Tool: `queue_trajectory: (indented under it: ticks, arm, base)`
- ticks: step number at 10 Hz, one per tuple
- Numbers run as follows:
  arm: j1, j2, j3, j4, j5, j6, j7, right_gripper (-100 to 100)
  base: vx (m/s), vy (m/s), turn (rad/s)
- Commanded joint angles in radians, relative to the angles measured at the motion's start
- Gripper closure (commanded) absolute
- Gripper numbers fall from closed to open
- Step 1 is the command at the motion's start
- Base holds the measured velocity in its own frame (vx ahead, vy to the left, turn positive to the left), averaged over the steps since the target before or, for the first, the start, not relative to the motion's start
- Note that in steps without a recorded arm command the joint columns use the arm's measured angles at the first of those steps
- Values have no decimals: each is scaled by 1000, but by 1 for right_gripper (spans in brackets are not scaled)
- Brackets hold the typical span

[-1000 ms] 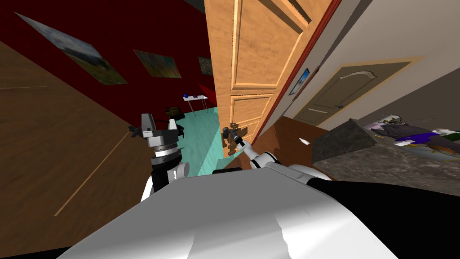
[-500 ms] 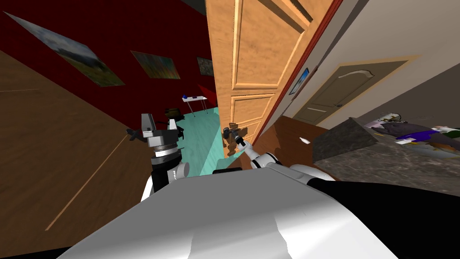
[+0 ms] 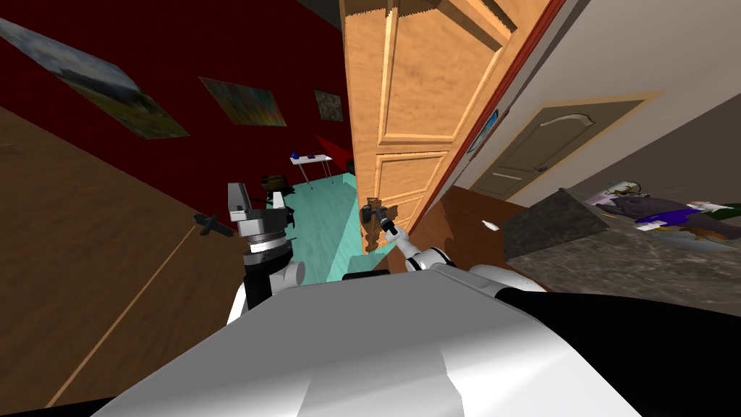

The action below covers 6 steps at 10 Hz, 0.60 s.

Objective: Push the door open

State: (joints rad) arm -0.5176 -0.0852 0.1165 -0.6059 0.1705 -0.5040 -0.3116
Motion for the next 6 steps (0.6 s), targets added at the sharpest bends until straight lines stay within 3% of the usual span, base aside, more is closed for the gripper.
queue_trajectory:
  ticks: [1, 3, 4, 6]
  arm:
    - [-7, -12, -35, 3, -14, -4, 20, 100]
    - [-6, -14, -43, 4, -17, -3, 26, 100]
    - [-6, -14, -43, 4, -17, -3, 26, 100]
    - [-3, -18, -74, 5, -31, 2, 45, 100]
  base:
    - [116, 88, -31]
    - [139, 152, -73]
    - [28, 56, 2]
    - [87, 138, -64]
